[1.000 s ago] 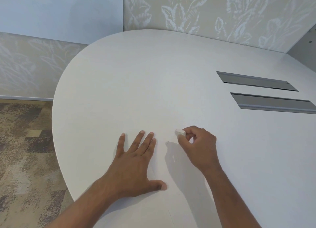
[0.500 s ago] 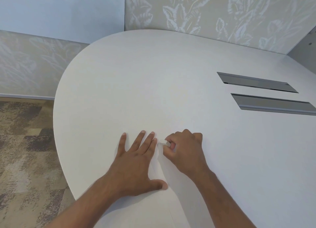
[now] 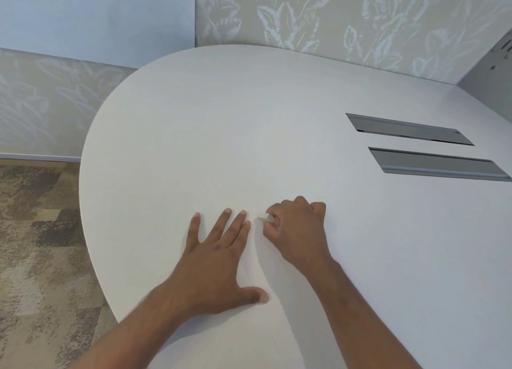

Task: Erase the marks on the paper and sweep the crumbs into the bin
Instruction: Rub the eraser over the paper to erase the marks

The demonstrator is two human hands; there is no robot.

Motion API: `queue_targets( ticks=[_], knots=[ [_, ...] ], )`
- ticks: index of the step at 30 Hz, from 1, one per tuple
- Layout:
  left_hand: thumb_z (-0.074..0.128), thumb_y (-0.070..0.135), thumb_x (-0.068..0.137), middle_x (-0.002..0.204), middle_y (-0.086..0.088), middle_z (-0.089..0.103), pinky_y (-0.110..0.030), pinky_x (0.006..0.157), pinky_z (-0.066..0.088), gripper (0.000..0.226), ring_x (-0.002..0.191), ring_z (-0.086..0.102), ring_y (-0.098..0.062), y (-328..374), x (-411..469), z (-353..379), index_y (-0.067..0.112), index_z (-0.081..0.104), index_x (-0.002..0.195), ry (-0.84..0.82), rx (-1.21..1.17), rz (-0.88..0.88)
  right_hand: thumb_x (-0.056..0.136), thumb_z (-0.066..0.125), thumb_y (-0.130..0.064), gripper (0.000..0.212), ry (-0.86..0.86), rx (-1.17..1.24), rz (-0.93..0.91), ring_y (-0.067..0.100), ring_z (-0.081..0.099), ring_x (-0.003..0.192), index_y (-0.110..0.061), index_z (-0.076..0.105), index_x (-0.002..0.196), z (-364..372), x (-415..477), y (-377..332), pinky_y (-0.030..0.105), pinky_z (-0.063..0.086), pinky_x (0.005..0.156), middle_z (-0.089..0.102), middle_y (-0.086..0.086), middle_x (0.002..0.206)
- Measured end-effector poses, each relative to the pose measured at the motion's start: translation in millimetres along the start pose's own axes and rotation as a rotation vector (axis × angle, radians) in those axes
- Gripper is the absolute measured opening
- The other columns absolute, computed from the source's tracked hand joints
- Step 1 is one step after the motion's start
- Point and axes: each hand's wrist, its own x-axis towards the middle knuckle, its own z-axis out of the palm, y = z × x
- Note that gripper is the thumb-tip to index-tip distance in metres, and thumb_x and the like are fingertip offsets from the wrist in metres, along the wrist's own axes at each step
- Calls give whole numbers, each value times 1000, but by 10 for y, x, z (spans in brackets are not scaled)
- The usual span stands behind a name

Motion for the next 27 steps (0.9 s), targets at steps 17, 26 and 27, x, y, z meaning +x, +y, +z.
queue_targets(
  ticks=[17,26,27],
  knots=[
    [32,102,72,169,12,-35,-64,123,-20,132,150,-42,-10,10,-1,1,23,-18,165,0,-9,-12,89,52,-36,24,57,-44,11,17,45,70,-26,55,67,43,-243,-101,37,23,69,56,-7,62],
    [32,101,72,168,13,-36,-63,123,-22,131,150,-42,-10,17,-15,-32,24,-19,165,-17,5,-18,89,54,-38,18,-9,109,107,14,57,87,-29,70,90,-64,122,68,39,27,77,69,-11,80],
    [32,101,72,168,14,-36,-63,123,-21,131,150,-42,-9,13,-19,-33,24,-19,165,-17,2,-18,89,60,-37,13,3,251,161,11,60,85,-29,71,90,-91,95,150,38,32,81,70,-12,81]
  ],
)
